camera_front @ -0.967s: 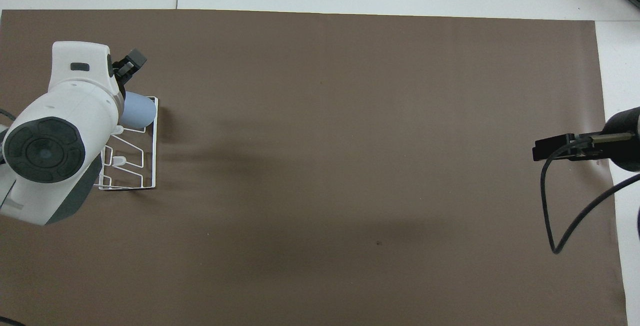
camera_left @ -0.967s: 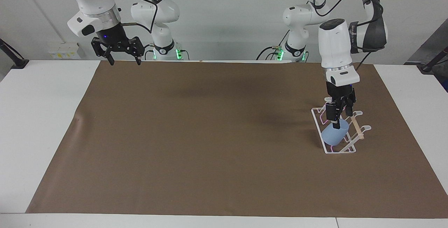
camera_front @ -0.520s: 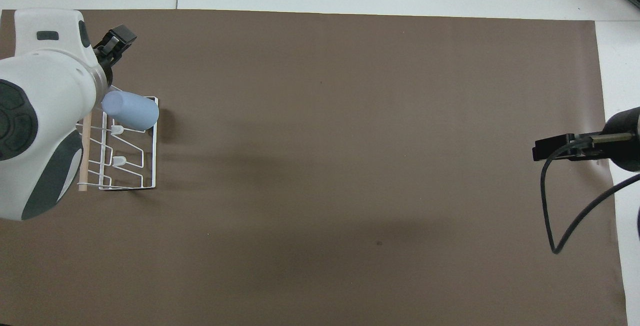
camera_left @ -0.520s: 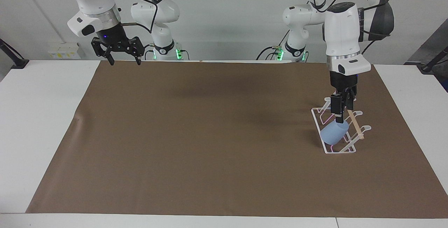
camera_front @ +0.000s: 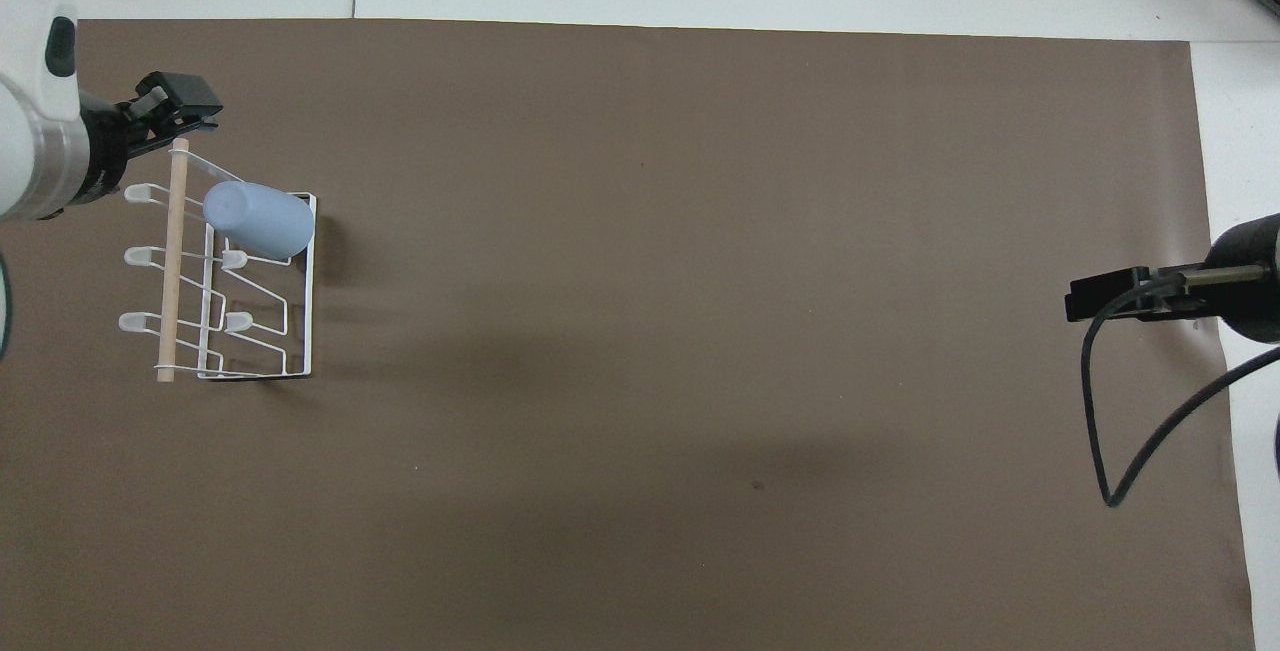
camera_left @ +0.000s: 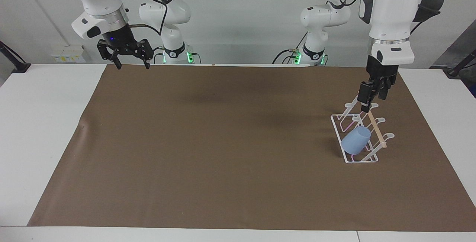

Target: Hang cup on cup holder

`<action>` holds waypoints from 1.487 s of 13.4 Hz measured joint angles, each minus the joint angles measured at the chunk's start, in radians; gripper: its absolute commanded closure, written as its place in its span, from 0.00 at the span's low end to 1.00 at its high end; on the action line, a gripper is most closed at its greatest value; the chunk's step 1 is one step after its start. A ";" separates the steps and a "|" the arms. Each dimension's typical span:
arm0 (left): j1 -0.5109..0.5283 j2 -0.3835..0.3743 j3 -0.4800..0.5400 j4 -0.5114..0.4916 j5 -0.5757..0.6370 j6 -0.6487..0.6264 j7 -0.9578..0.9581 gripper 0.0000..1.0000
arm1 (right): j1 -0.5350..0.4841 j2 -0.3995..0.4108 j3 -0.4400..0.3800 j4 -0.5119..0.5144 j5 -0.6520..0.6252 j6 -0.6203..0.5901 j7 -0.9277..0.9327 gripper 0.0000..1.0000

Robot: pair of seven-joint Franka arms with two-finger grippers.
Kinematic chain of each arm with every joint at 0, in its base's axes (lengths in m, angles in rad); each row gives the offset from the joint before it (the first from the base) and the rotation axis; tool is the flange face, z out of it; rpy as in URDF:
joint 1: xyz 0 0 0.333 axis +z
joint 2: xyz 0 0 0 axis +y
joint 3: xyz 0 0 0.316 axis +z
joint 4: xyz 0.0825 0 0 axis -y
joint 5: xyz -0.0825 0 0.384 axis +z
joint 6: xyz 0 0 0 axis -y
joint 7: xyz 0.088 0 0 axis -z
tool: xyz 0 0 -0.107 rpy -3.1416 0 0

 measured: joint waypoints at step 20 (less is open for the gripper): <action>0.093 0.009 0.007 0.217 -0.189 -0.454 0.654 0.00 | 0.000 0.000 0.000 0.000 0.000 0.000 0.000 0.00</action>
